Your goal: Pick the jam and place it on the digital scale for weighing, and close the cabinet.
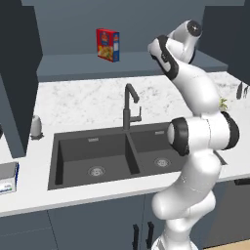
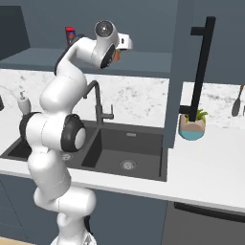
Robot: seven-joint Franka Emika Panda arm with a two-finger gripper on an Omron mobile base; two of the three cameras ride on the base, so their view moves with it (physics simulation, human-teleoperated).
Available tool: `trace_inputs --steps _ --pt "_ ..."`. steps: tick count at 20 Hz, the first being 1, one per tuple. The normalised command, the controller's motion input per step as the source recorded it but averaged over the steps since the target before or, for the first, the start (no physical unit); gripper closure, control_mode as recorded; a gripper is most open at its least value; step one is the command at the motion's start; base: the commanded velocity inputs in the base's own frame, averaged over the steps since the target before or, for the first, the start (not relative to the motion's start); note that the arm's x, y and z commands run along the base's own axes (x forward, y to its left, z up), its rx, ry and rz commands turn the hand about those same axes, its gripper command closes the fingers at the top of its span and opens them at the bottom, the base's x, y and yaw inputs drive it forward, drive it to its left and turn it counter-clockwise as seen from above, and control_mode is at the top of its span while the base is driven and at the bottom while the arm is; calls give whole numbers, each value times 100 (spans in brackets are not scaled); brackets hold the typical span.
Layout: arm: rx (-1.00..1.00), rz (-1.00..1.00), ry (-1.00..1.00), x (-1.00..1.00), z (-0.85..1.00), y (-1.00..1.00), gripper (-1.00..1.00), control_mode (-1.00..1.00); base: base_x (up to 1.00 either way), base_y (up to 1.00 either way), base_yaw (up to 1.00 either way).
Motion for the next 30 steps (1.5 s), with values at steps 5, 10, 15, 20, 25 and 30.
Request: trace_inputs --steps 5,10,15,20,25,30 --pt "1 0 -3 -79 0 5 100 -100 0 0 0" --pt "2 1 0 -81 0 28 100 -100 0 0 0" --pt "0 13 3 -84 -5 59 100 -100 0 0 0" --pt "0 20 3 -83 -28 85 100 -100 0 0 0" --pt "0 19 6 -68 -42 95 100 -100 0 0 0" --pt "0 19 8 -51 -50 100 100 -100 0 0 0"
